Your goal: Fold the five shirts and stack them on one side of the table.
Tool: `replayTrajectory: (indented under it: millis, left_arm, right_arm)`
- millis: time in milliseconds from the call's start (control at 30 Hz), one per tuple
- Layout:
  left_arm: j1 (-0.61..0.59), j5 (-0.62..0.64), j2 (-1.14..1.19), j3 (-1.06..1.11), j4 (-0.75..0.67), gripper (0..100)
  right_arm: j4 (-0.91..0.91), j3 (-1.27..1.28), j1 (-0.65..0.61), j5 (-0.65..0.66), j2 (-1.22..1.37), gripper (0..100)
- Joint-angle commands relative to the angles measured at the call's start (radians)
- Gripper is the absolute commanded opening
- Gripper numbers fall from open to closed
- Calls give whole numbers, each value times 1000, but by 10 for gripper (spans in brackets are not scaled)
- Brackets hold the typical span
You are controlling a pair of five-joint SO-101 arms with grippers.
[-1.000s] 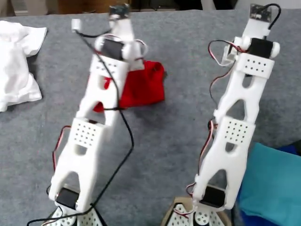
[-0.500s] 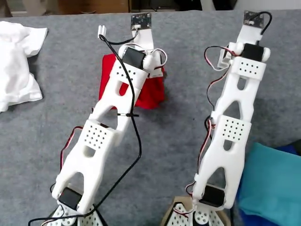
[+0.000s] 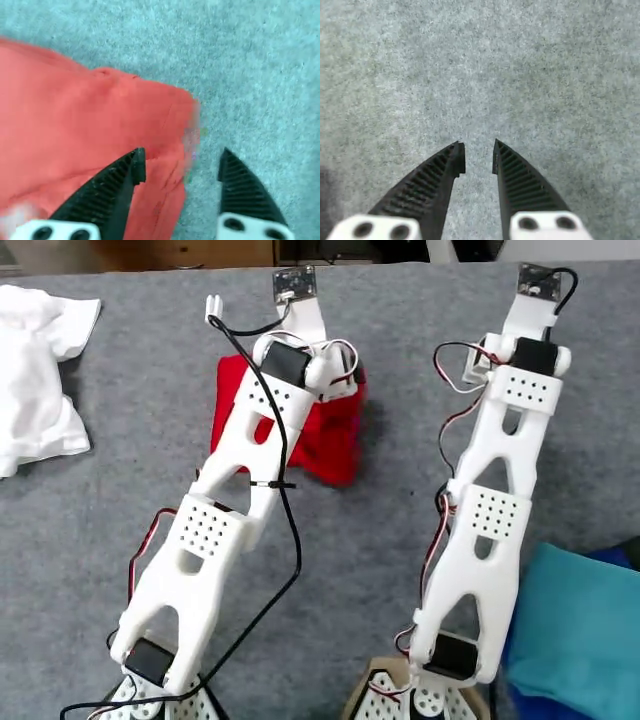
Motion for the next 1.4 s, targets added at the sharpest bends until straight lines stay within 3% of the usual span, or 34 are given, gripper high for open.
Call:
replayTrajectory:
  millis: [0,167,333,467,667,833,967,1100,1367]
  left_arm:
    - [6,23,-27,-69,6,275]
    - [-68,20,-27,-140,23,271]
    - [-160,18,-21,-167,143,271]
    - [-150,18,-16,-130,187,195]
    - [-101,18,-15,-57,104,57]
    - [-117,18,-15,106,-2,19]
    - [-161,-14,-15,206,-71,19]
    - [-239,-75,-15,264,-124,19]
    - [-342,-120,-15,272,-135,19]
  right_arm:
    - [-21,-56,22,11,-12,116]
    - [-12,-56,18,11,-12,116]
    - [-11,-56,5,11,-13,116]
    - [18,-56,-18,23,-19,117]
    - [57,-56,-53,87,-36,117]
    - [80,-56,-77,97,-47,116]
    - [201,-56,-199,176,-113,101]
    - [222,-56,-328,261,-185,3]
    - [221,-56,-556,281,-271,6]
